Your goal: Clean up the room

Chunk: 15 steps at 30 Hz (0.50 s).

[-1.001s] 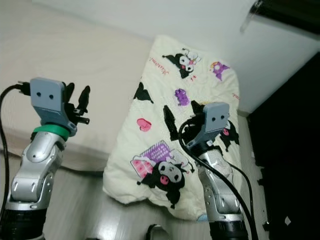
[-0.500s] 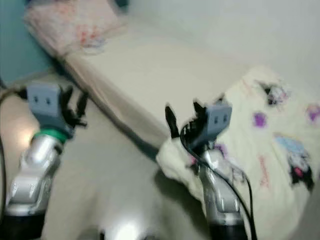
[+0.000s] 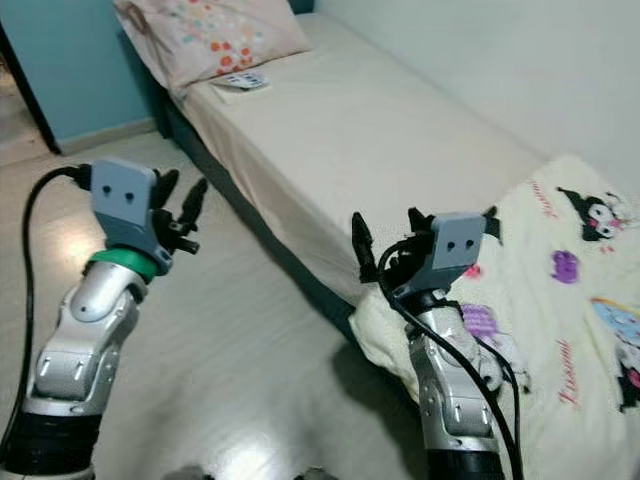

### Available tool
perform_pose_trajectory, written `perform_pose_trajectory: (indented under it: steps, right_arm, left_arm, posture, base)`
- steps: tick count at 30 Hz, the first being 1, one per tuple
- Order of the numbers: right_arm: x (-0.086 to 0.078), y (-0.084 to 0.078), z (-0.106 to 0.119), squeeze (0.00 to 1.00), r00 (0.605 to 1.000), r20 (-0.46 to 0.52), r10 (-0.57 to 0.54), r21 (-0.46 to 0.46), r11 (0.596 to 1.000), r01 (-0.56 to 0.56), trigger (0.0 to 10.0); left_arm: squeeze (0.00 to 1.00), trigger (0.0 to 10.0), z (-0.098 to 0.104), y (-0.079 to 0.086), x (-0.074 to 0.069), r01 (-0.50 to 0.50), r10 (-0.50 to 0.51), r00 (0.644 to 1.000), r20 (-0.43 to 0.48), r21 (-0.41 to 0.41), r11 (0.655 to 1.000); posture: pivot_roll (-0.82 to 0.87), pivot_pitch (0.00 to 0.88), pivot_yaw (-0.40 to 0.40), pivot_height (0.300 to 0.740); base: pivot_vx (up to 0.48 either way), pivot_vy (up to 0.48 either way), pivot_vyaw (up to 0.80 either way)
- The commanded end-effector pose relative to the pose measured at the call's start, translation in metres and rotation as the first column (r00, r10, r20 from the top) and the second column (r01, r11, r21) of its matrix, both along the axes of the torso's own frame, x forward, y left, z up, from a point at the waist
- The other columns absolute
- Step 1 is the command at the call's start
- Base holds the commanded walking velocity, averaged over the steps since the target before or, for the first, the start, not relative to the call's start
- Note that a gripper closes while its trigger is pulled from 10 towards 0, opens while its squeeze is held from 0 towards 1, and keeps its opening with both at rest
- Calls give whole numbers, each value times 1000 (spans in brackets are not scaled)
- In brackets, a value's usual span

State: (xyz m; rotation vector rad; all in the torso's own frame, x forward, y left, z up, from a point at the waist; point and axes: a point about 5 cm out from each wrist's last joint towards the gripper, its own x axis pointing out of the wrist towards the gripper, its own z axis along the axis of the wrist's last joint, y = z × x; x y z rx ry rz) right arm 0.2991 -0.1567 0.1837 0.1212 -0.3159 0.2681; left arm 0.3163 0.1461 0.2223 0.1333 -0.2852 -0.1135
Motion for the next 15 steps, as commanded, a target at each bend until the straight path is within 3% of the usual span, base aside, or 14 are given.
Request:
perform_pose_trajectory:
  steps: [1,15]
  right_arm:
    - [-1,-10,-1,0,999,-3,-32,-8,999,32,10000]
    - [-2,-8,-8,0,999,-30,-29,15,999,29,10000]
  left_arm:
    - [0,10000,0,-7,0,22,-22,1000,-1,-3,1000]
    - [0,10000,-8,-8,-1,27,-27,1000,-17,20,999]
  posture:
    - [28,135,-76,691]
    - [29,136,-70,691]
  base:
    - [480,0,0]
    - [480,0,0]
